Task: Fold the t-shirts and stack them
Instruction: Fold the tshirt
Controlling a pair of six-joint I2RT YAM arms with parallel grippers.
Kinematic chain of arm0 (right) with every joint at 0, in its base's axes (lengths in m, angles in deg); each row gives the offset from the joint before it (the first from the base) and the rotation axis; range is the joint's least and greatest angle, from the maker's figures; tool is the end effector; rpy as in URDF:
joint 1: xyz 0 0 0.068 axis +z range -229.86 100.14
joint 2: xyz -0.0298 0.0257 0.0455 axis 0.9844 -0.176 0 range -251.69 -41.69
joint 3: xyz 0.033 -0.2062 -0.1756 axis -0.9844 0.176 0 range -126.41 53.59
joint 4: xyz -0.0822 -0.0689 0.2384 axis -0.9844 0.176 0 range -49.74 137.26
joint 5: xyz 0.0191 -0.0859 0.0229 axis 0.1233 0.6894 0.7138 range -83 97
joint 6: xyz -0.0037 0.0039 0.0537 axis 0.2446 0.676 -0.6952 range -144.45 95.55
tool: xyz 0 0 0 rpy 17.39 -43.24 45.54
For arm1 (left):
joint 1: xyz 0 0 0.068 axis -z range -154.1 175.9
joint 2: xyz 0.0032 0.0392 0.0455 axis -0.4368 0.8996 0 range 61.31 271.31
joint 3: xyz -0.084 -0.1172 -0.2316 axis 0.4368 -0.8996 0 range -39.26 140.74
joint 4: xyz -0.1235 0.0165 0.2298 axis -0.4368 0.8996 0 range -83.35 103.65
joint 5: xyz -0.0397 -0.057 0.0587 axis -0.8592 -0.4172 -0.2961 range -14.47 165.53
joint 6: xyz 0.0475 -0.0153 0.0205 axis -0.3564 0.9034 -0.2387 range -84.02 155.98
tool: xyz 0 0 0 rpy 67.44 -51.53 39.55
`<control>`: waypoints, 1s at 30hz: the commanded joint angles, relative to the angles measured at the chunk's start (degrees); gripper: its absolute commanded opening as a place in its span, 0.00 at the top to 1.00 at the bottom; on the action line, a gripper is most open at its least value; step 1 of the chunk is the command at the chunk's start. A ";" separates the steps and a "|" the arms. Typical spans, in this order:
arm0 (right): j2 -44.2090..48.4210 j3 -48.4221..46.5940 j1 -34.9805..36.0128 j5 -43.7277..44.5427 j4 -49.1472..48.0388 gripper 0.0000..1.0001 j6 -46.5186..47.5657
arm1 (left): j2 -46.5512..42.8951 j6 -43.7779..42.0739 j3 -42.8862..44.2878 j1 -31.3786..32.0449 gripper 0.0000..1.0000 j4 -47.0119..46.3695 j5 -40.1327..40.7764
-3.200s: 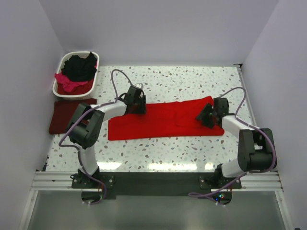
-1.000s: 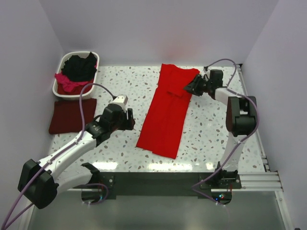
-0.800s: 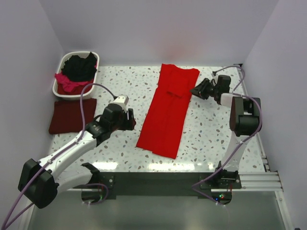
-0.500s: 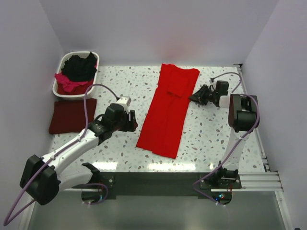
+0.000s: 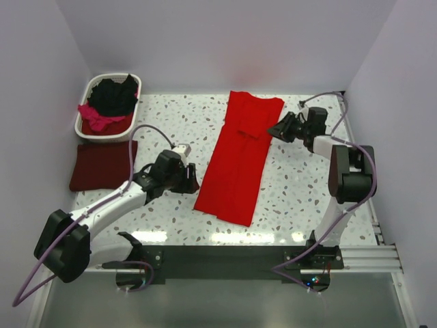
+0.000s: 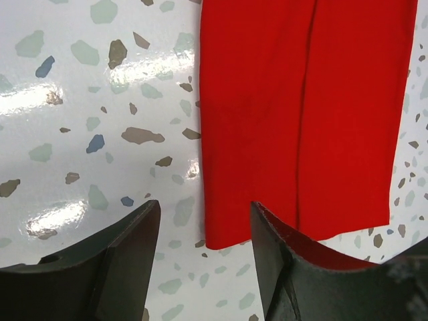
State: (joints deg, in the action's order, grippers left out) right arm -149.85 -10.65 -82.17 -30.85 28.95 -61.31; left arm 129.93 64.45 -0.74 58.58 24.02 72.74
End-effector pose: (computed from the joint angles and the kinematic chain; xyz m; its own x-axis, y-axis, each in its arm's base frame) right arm 0.4070 0.0054 0.1826 -0.7216 0.5031 -0.4756 -0.0647 0.6349 0.7699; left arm 0.2009 -0.1310 0.2076 -0.8155 -0.0426 -0.5772 0.2028 0.9131 -0.3538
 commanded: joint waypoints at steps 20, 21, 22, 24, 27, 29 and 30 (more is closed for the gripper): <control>2.93 7.55 0.28 -3.47 -1.98 0.52 1.87 | 2.65 7.04 -2.93 -0.08 0.38 -1.10 -3.19; 7.22 8.08 1.07 -1.81 0.56 0.50 4.32 | 3.96 7.21 -2.67 -0.08 0.38 -1.28 -3.89; 9.61 8.43 3.34 2.56 7.29 0.48 5.91 | 4.59 7.48 -2.23 -0.08 0.38 -1.80 -4.33; 13.48 8.96 5.90 8.29 15.05 0.46 9.77 | 6.60 7.39 -1.61 0.01 0.38 -1.90 -4.51; 21.30 11.94 11.35 17.61 26.76 0.45 10.59 | 9.85 6.78 0.06 0.27 0.40 -1.11 -4.94; 28.15 15.79 14.86 22.35 32.48 0.44 9.45 | 11.27 6.60 1.37 0.62 0.42 -0.32 -5.21; 30.44 17.04 16.27 25.42 33.80 0.44 8.57 | 12.40 6.60 1.73 1.32 0.44 -0.05 -5.47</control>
State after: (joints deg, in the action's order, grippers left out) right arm -124.72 2.11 -68.48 -17.67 48.73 -54.18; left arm 140.73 70.92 -2.33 58.89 24.37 68.81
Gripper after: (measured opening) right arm 0.556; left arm 0.574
